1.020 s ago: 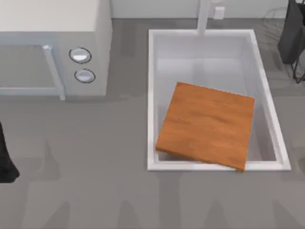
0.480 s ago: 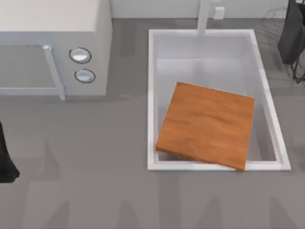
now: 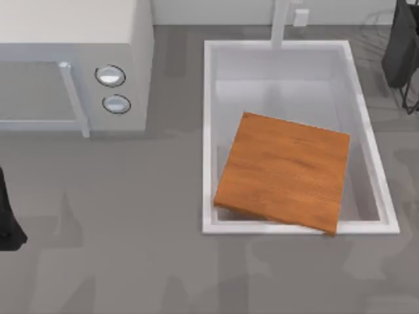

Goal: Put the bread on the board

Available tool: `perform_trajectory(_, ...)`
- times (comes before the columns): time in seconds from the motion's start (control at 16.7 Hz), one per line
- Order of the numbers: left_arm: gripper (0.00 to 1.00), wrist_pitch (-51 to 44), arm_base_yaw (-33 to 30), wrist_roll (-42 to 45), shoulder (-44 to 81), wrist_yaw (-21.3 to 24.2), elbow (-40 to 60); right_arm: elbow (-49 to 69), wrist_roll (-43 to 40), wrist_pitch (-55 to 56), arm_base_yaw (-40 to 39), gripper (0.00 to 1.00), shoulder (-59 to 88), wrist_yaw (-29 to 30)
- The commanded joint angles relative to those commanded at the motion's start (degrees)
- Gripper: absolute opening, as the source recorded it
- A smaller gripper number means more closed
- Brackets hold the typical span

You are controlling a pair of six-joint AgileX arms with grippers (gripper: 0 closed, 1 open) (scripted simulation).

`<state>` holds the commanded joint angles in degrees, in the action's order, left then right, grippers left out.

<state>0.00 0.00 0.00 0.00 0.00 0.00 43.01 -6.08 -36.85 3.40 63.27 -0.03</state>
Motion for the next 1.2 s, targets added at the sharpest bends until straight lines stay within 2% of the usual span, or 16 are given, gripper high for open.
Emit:
perform_trajectory(0.3, 1.00, 0.00, 0.00, 0.00, 0.00, 0.00, 0.00, 16.03, -2.30, -13.85, 1.27, 1.00, 23.06, -0.01)
perform_trajectory(0.6, 1.00, 0.00, 0.00, 0.00, 0.00, 0.00, 0.00, 26.25, -3.72, -21.44, 1.99, 1.00, 36.69, 0.05)
perform_trajectory(1.02, 1.00, 0.00, 0.00, 0.00, 0.00, 0.00, 0.00, 27.25, -3.82, -22.02, 1.81, 1.00, 38.09, 0.06)
perform_trajectory(1.2, 1.00, 0.00, 0.00, 0.00, 0.00, 0.00, 0.00, 24.76, -3.69, -18.01, 1.94, 1.00, 39.81, 0.07)
